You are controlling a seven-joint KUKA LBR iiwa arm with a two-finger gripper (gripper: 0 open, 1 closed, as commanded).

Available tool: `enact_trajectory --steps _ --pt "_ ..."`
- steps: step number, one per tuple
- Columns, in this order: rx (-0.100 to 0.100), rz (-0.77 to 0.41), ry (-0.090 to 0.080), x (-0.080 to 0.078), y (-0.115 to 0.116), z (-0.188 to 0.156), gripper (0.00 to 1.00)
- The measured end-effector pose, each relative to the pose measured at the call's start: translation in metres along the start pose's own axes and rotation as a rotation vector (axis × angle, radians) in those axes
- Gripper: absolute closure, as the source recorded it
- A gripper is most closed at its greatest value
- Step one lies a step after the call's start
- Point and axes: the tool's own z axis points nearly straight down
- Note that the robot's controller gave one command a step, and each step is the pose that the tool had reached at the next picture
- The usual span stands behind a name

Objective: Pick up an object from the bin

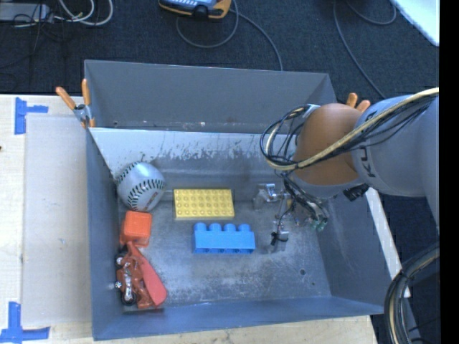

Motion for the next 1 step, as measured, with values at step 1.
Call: enact_trajectory --steps 1 --pt "0.002 0.025 -0.001 0.0048 0.0268 0.004 0.0"
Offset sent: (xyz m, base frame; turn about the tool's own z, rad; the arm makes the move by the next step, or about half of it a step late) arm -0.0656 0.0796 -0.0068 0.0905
